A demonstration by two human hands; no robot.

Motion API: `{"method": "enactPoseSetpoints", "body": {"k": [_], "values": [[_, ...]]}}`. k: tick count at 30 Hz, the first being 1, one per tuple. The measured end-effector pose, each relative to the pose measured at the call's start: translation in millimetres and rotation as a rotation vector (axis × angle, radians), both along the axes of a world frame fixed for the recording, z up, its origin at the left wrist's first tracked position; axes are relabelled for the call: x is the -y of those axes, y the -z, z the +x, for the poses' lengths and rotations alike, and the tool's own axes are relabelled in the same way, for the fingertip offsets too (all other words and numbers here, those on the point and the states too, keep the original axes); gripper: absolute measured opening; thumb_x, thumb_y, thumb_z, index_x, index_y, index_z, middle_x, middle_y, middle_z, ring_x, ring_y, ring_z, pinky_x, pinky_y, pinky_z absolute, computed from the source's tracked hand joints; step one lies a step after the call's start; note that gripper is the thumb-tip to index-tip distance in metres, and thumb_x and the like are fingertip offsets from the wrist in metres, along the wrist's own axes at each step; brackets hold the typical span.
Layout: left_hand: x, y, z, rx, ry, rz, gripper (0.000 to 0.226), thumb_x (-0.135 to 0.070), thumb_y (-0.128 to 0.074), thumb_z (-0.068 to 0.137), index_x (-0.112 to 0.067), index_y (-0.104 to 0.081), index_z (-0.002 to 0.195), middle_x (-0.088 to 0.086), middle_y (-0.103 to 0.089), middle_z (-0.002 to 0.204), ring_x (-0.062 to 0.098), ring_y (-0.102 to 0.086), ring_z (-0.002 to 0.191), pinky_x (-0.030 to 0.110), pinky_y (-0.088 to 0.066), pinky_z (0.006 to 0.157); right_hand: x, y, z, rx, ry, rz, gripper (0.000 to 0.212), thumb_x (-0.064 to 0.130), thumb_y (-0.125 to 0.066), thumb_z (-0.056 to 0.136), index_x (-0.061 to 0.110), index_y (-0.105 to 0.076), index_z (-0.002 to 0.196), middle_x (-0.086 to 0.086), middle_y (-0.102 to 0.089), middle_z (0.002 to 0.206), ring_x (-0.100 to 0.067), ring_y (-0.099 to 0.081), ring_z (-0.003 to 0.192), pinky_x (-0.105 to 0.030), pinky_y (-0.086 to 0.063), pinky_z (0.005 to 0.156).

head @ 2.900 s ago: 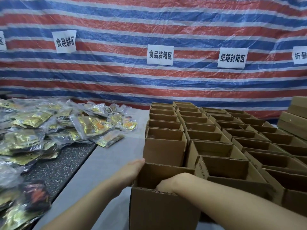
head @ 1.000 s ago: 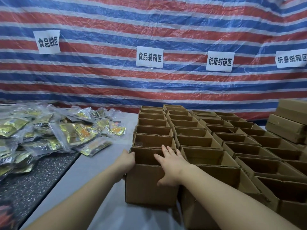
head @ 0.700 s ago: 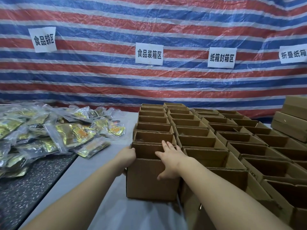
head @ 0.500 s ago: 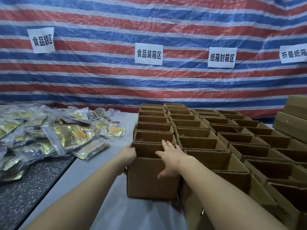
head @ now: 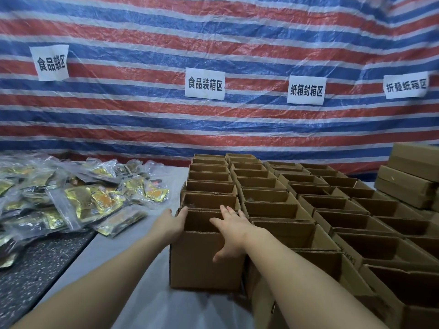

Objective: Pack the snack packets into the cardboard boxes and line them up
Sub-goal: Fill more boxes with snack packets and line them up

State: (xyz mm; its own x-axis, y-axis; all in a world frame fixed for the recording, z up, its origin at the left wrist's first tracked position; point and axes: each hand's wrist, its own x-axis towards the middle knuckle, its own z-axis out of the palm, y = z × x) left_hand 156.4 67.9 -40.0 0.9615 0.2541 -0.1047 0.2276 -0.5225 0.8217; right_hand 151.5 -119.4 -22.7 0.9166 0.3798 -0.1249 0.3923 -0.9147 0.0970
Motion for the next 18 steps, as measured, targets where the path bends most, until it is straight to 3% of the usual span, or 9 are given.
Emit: {"method": "enactPoseSetpoints", "body": {"k": [2,4,7,9,11,13,18], "values": [[0.9,-3.1,-6.2,0.172,-0.049,0.179,0.075,-0.066,-0.036,0.095,-0.011,-0.036,0.147,0.013,-0.050,0.144,0.031,-0.051,0.128,0.045,-0.048,0.100,2.2,-6.0,-7.8,0.022,-0.015,0.099,0.102,0.064,-0.072,0.081,0.030,-0.017,0.160,-0.008,0.008,0.169,-0.027,0.012,0.155,-0.049,0.008,0.121],[7.7,-12.6,-18.8,0.337,-0.078,0.302,0.068,-0.066,-0.033,0.095,-0.014,-0.048,0.137,0.010,-0.058,0.133,0.027,-0.056,0.119,0.043,-0.050,0.092,6.8,-19.0,-21.6,0.102,-0.037,0.228,0.090,0.067,-0.061,0.087,0.029,-0.023,0.159,-0.005,-0.001,0.169,-0.023,0.005,0.156,-0.046,0.007,0.121],[33.0,-31.3,-38.7,0.584,-0.001,0.342,0.040,-0.052,-0.039,0.098,-0.020,-0.056,0.116,0.002,-0.063,0.108,0.020,-0.060,0.100,0.040,-0.053,0.085,26.6,-43.6,-53.6,0.255,-0.026,0.427,0.062,0.053,-0.056,0.097,0.026,-0.041,0.151,0.001,-0.032,0.161,-0.020,-0.023,0.151,-0.043,-0.018,0.121],[60.1,-41.8,-53.5,0.640,0.112,0.280,0.025,-0.041,-0.047,0.098,-0.024,-0.055,0.113,-0.003,-0.063,0.101,0.018,-0.062,0.096,0.042,-0.055,0.084,50.5,-56.6,-77.6,0.336,-0.008,0.517,0.043,0.040,-0.055,0.101,0.024,-0.053,0.140,0.002,-0.053,0.143,-0.018,-0.047,0.135,-0.038,-0.040,0.110],[86.7,-49.9,-67.7,0.688,0.197,0.289,0.029,-0.033,-0.052,0.097,-0.017,-0.057,0.120,0.004,-0.065,0.109,0.021,-0.062,0.101,0.039,-0.052,0.088,77.2,-66.9,-99.7,0.375,0.014,0.564,0.029,0.032,-0.052,0.103,0.021,-0.061,0.128,0.002,-0.060,0.124,-0.014,-0.057,0.116,-0.032,-0.049,0.097],[113.2,-58.6,-84.7,0.733,0.282,0.297,0.028,-0.031,-0.052,0.096,-0.016,-0.059,0.119,0.001,-0.062,0.108,0.015,-0.059,0.099,0.033,-0.049,0.084,105.1,-76.3,-119.8,0.356,0.072,0.656,0.023,0.030,-0.051,0.104,0.023,-0.063,0.123,0.005,-0.061,0.116,-0.009,-0.058,0.103,-0.029,-0.051,0.087],[178.1,-69.9,-134.1,0.755,0.538,0.302,0.016,-0.039,-0.050,0.096,-0.036,-0.055,0.111,-0.022,-0.050,0.092,-0.009,-0.052,0.087,0.009,-0.040,0.066,195.0,-97.1,-167.8,0.384,0.208,0.729,0.014,0.030,-0.053,0.103,0.029,-0.064,0.112,0.012,-0.061,0.100,-0.003,-0.060,0.090,-0.020,-0.049,0.072]]}}
